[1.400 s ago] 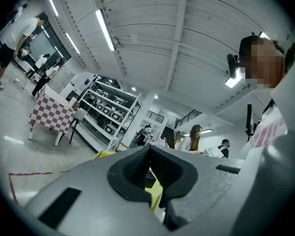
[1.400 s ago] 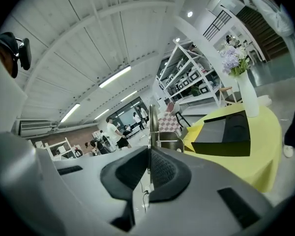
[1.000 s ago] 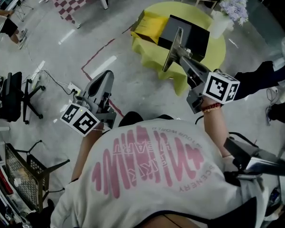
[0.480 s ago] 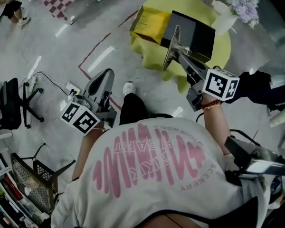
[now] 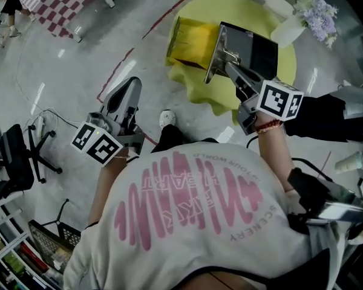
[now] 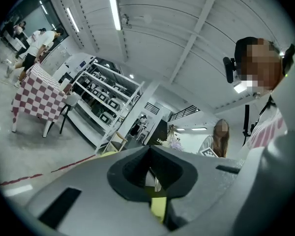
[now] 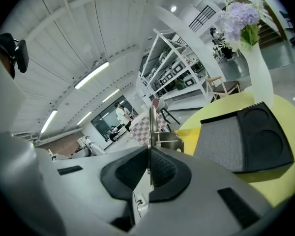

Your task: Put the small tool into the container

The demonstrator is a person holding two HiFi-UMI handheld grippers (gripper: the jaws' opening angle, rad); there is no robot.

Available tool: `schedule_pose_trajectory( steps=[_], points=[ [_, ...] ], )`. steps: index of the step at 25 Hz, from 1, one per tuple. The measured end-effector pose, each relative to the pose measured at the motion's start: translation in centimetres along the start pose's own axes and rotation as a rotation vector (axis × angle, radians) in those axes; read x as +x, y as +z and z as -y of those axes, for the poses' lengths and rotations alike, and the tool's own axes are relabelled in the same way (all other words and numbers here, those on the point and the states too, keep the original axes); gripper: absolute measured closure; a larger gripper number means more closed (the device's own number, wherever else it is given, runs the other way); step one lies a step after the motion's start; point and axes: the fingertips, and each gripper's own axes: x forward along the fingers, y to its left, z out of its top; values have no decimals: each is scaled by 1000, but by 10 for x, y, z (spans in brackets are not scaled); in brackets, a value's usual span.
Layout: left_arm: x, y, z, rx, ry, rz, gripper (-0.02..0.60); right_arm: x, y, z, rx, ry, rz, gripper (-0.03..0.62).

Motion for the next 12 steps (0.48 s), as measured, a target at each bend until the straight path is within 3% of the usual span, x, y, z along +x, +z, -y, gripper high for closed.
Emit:
schedule_pose_trajectory(
  steps=[12],
  points=[
    [42, 37, -70, 0, -78, -53, 574, 57, 21, 28, 50, -123, 39, 586]
  ],
)
